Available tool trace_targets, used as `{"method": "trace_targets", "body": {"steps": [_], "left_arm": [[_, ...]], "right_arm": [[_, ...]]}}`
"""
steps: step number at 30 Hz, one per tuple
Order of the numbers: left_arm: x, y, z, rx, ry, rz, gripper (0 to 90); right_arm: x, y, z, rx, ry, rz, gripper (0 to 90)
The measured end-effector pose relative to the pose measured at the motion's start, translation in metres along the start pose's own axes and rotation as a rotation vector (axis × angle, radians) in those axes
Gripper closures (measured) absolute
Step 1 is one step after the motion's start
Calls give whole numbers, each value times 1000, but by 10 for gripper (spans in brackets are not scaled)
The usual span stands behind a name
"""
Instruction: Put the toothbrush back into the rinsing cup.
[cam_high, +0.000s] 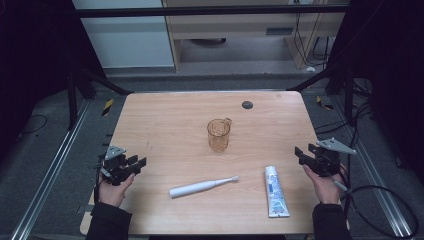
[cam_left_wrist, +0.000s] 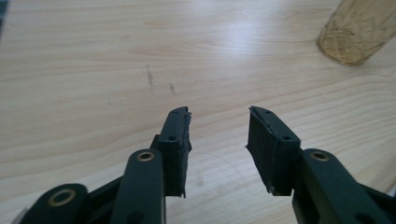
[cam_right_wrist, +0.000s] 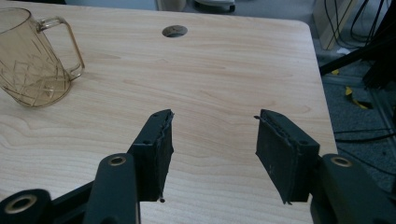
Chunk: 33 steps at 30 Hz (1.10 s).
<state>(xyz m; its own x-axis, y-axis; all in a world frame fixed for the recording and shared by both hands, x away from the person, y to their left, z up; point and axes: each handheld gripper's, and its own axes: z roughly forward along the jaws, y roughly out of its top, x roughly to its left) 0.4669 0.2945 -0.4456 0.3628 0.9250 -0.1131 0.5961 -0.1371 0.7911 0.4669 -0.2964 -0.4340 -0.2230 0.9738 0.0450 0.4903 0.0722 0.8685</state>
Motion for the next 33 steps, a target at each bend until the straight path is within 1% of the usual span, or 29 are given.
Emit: {"method": "trace_targets", "body": {"steps": [1, 2, 3, 6, 8, 12, 16, 20, 22, 25, 28, 29, 32, 33], "left_arm": [[-2, 0, -1, 2, 1, 8, 626], [-2, 0, -1, 2, 1, 8, 644], [-5, 0, -2, -3, -12, 18, 666], [-10, -1, -3, 1, -33, 24, 724], [-14, -3, -2, 16, -41, 35, 754], [-18, -4, 0, 28, -64, 46, 805], [-23, -5, 2, 35, -78, 53, 827], [-29, -6, 4, 39, -89, 69, 839], [-31, -6, 5, 40, -94, 78, 850], [-35, -6, 8, 54, -102, 92, 865], [-39, -7, 12, 73, -119, 114, 882], [-41, -7, 13, 77, -123, 118, 884], [-45, -8, 17, 91, -142, 129, 891], [-46, -8, 19, 96, -146, 135, 892]], "right_arm": [[-1, -1, 1, 4, -3, -1, 466], [-1, -2, 1, 12, -7, -3, 470], [0, -3, 1, 18, -7, -6, 473], [2, -5, 2, 34, -6, -14, 487], [5, -7, 1, 43, -10, -27, 497], [8, -12, -5, 60, -7, -42, 522], [10, -15, -12, 68, -2, -36, 541], [15, -13, -15, 56, 17, -37, 553], [18, -12, -15, 54, 21, -48, 561], [22, -11, -14, 58, 34, -53, 571], [26, -11, -13, 65, 45, -58, 588], [27, -12, -13, 67, 45, -65, 592], [30, -12, -12, 72, 52, -65, 609], [30, -12, -11, 72, 49, -76, 620]]}}
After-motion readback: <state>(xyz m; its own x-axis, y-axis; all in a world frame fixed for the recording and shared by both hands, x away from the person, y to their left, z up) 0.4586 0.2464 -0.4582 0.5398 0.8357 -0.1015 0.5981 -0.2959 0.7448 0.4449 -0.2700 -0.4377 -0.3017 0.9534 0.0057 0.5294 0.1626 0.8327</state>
